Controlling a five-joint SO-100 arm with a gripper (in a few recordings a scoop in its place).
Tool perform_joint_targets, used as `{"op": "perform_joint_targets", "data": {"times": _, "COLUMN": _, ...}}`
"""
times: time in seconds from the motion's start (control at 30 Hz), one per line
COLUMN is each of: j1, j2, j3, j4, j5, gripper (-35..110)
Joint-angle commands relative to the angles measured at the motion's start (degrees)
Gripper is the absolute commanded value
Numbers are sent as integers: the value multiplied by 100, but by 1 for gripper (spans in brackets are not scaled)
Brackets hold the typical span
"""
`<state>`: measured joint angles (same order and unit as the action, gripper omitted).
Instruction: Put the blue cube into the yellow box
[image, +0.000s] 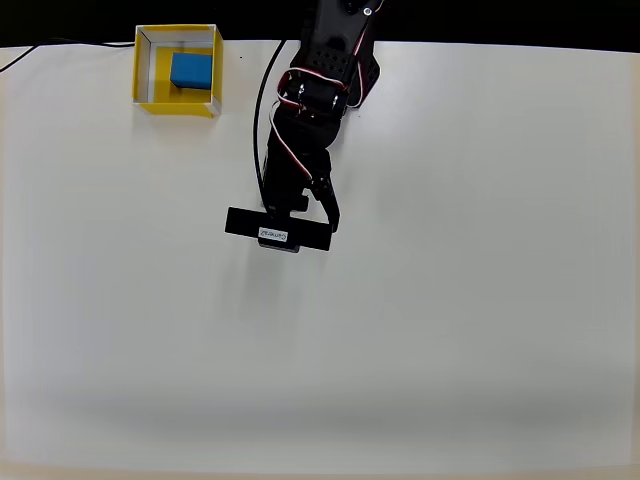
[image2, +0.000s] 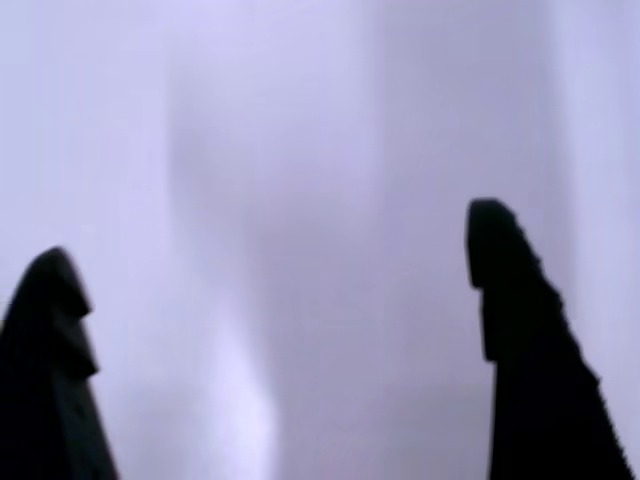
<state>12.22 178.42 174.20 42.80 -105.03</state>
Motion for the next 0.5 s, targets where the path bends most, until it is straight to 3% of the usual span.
{"op": "perform_joint_targets", "data": {"times": 0.0, "j1": -387, "j2": 659, "j3": 176, "j4": 396, "j5": 9, "gripper": 28}}
{"op": "perform_joint_targets", "data": {"times": 0.1, "j1": -562, "j2": 1011, "j3": 571, "j4": 598, "j5": 0, "gripper": 22}}
{"op": "perform_joint_targets", "data": {"times": 0.33, "j1": -738, "j2": 1318, "j3": 598, "j4": 2522, "j5": -404, "gripper": 0}}
{"op": "perform_joint_targets", "data": {"times": 0.47, "j1": -756, "j2": 1318, "j3": 598, "j4": 3278, "j5": -44, "gripper": 0}}
